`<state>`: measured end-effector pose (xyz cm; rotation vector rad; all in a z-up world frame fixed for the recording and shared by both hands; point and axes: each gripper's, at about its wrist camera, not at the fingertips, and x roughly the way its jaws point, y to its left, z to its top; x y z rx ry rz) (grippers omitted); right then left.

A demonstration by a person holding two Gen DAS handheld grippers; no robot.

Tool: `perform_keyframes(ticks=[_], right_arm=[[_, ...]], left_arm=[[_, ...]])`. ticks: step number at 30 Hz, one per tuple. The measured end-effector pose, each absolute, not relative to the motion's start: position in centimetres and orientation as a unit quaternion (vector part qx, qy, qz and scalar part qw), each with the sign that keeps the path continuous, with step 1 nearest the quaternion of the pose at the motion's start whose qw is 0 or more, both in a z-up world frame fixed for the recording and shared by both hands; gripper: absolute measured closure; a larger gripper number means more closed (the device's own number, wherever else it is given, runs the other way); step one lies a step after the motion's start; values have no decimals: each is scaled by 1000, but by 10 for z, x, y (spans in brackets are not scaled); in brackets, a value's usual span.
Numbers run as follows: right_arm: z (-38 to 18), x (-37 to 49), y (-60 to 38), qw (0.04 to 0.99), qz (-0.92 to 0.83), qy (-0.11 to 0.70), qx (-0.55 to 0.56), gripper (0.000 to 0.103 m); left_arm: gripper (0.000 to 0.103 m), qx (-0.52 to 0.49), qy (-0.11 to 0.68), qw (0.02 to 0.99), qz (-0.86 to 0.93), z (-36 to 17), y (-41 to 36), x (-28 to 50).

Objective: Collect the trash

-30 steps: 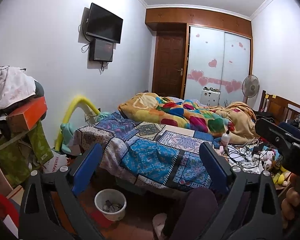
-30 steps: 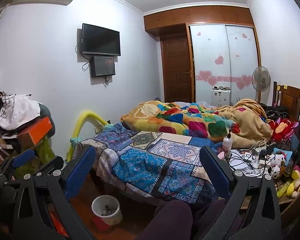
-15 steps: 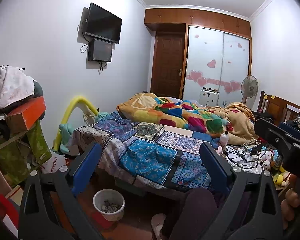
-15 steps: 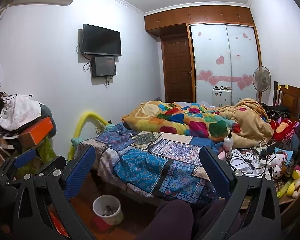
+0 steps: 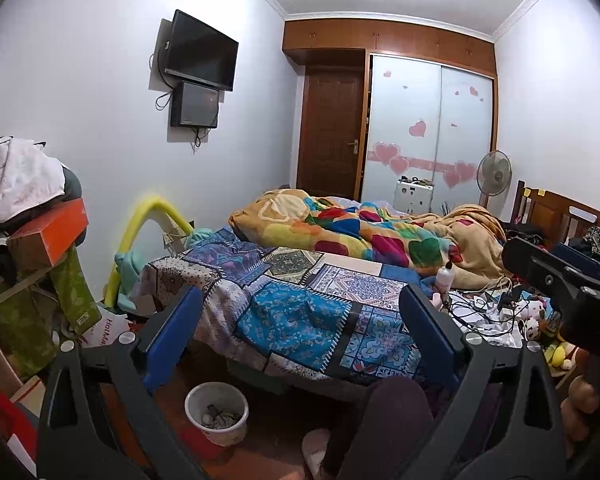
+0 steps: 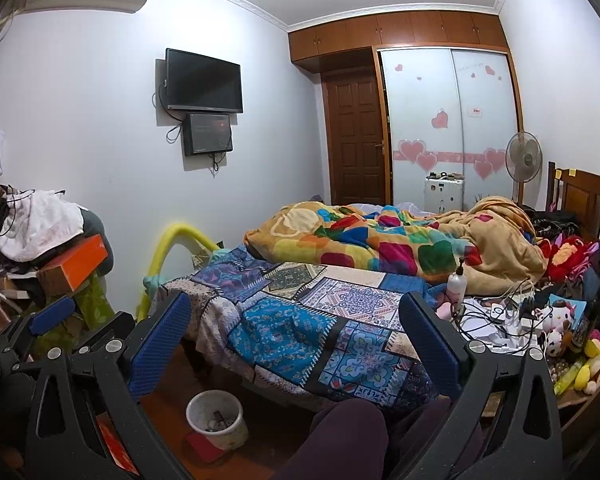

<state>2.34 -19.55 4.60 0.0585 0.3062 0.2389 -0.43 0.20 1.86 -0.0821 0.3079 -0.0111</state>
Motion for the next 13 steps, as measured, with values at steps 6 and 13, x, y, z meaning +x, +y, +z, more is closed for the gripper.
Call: perform_keyframes(ticks=[6,13], right_arm=[[46,23,-194,981,118,153,30,0],[43,22,-190,980,117,157,31,0]], left_arm=[[4,-42,156,987,-11,18,1,-4],[4,-45,162,986,-8,15,-1,0]])
